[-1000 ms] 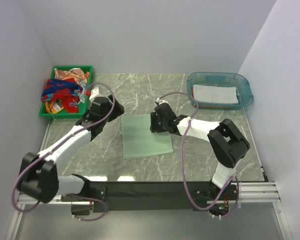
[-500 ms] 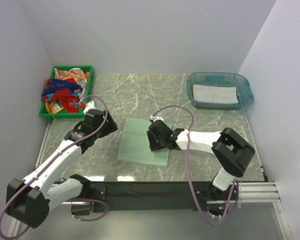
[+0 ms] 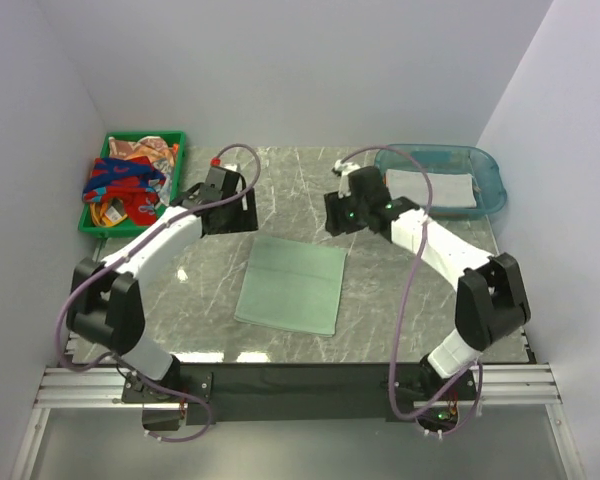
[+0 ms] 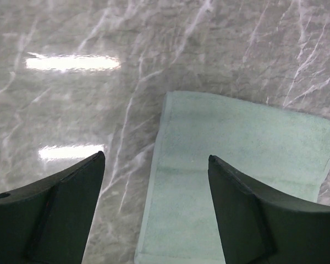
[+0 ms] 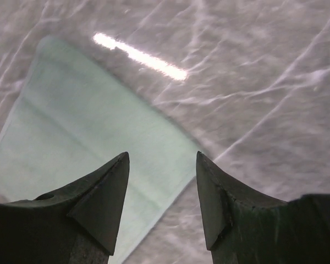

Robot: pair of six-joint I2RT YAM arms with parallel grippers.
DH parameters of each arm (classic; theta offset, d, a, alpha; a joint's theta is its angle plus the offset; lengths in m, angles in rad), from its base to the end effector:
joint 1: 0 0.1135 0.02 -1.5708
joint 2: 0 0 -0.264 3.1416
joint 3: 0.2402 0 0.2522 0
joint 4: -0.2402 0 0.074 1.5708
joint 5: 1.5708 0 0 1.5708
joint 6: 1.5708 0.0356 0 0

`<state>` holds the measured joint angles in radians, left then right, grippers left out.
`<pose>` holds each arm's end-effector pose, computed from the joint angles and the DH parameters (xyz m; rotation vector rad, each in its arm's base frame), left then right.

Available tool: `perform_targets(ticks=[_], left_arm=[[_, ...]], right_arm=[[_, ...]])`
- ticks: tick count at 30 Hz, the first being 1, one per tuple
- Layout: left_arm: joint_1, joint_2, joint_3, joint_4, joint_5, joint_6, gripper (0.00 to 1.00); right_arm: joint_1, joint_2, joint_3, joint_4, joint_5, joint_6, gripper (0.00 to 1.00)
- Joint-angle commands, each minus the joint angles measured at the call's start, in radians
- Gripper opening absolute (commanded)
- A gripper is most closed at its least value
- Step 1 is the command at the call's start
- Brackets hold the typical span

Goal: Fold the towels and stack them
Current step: Fold the towel

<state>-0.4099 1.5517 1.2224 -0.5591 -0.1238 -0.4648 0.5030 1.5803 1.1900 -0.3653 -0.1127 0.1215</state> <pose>0.3091 -0.1295 0.2702 -0.1218 2.4609 -0.2322 0.3060 0.1729 0.2648 -0.5043 2.3083 0.4401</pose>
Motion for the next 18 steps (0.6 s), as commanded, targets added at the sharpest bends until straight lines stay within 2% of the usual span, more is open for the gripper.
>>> perform_targets(ticks=[1, 5, 8, 14, 18], left_arm=[[-0.003, 0.039, 0.045, -0.036, 0.075, 0.023, 0.81], [-0.006, -0.004, -0.033, 0.007, 0.096, -0.072, 0.79], [-0.013, -0.076, -0.186, 0.071, 0.116, -0.19, 0.76], [-0.087, -0.192, -0.45, 0.217, 0.15, -0.366, 0.72], [-0.159, -0.197, -0.523, 0.24, 0.127, -0.42, 0.71]], right_arm=[[-0.075, 0.095, 0.071, -0.075, -0.185, -0.112, 0.59], [-0.127, 0.208, 0.138, -0.119, -0.229, -0.184, 0.59], [-0.147, 0.28, 0.154, -0.124, -0.219, -0.168, 0.58], [-0.149, 0.267, 0.077, -0.038, -0.211, -0.085, 0.58], [-0.149, 0.261, 0.065, -0.024, -0.165, -0.056, 0.58]])
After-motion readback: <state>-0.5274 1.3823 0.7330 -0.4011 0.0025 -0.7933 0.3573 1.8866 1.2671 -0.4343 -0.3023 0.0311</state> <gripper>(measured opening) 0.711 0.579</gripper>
